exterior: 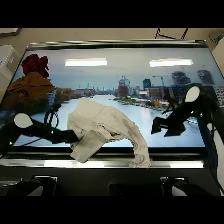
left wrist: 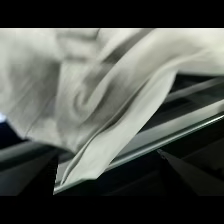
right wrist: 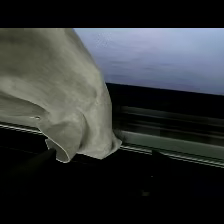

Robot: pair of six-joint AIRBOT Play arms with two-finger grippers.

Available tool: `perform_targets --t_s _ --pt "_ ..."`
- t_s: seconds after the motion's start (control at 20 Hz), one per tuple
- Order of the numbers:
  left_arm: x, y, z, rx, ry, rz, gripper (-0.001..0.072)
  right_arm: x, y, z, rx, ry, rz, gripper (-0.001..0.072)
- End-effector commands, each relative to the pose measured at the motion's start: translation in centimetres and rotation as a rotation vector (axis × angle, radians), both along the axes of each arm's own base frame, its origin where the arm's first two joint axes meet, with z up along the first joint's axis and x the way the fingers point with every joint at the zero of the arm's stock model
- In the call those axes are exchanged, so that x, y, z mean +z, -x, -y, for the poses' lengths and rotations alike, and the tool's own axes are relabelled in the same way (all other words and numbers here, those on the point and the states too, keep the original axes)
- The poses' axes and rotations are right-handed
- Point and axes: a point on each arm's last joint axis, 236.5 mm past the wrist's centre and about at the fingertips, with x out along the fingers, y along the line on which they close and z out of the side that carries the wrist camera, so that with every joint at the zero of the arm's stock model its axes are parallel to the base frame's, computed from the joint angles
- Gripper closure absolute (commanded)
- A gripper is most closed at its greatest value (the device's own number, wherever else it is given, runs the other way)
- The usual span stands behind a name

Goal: Fold the clothes and pants, and hang the long-sleeved shirts on hangers.

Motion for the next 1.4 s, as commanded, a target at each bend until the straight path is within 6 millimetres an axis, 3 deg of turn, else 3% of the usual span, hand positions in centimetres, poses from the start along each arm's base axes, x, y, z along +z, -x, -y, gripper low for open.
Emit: perform_targets --t_s 0.0,0.15,0.35,0.4,0.45,0.55,0.6,0.7,0.85,0.9,0.95,1.05,1.1,1.25,1.35 --pt "-3.7 4.4 -0.6 0.021 0.026 -0.096 -0.0007 -3.8 4.0 -0.5 -0.012 -0.019 -0.111 0.0001" --pt "-5.2 4.5 0.0 0.078 0.056 -0.090 -0.0006 -4.7 5.3 -0.5 -0.011 -0.019 -0.149 0.0003" --pt "-5.7 4.7 1.2 0.054 0.061 -0.073 -0.0003 -5.4 5.9 -0.5 -0.019 -0.020 -0.160 0.0004" --pt "-5.8 4.7 1.8 0.041 0.062 -0.065 0.0043 -5.9 5.9 -0.5 -0.026 -0.017 -0.155 0.0007" --pt "-6.0 4.9 2.4 0.020 0.057 -0.055 0.0171 -6.7 6.1 -0.7 -0.039 -0.018 -0.149 0.0008" --pt "-6.5 5.2 3.3 0.014 0.047 -0.066 0.0216 -7.9 6.5 -2.1 -0.089 -0.069 -0.149 0.0009" --pt "-6.7 5.6 3.7 -0.004 0.047 -0.078 0.0286 -8.2 6.7 -3.0 -0.106 -0.107 -0.147 0.0009" --pt "-6.9 6.3 4.1 -0.033 0.044 -0.091 0.0677 -8.5 6.4 -4.3 -0.144 -0.162 -0.133 0.0009" --pt "-6.1 5.9 4.3 -0.058 0.056 -0.046 0.0682 -9.4 6.2 -4.7 -0.191 -0.169 -0.114 0.0032" --pt "-5.6 5.4 4.4 -0.060 0.063 -0.024 0.0682 -9.5 6.1 -4.7 -0.197 -0.167 -0.113 0.0089" --pt "-4.9 4.9 4.5 -0.065 0.065 0.006 0.0682 -9.5 6.0 -4.7 -0.200 -0.168 -0.108 0.0217" --pt "-2.9 3.3 4.7 -0.078 0.074 0.092 0.0682 -9.2 5.7 -5.3 -0.220 -0.192 -0.106 0.0567" --pt "-1.8 2.5 4.7 -0.085 0.072 0.137 0.0682 -9.0 5.5 -5.7 -0.232 -0.210 -0.104 0.0669" --pt "2.2 -0.5 3.6 -0.088 0.051 0.268 0.0683 -7.2 3.9 -6.5 -0.196 -0.266 -0.048 0.0675" --pt "6.3 -3.2 1.3 -0.080 -0.010 0.389 0.0684 -3.7 0.2 -6.3 -0.146 -0.277 0.095 0.0677"
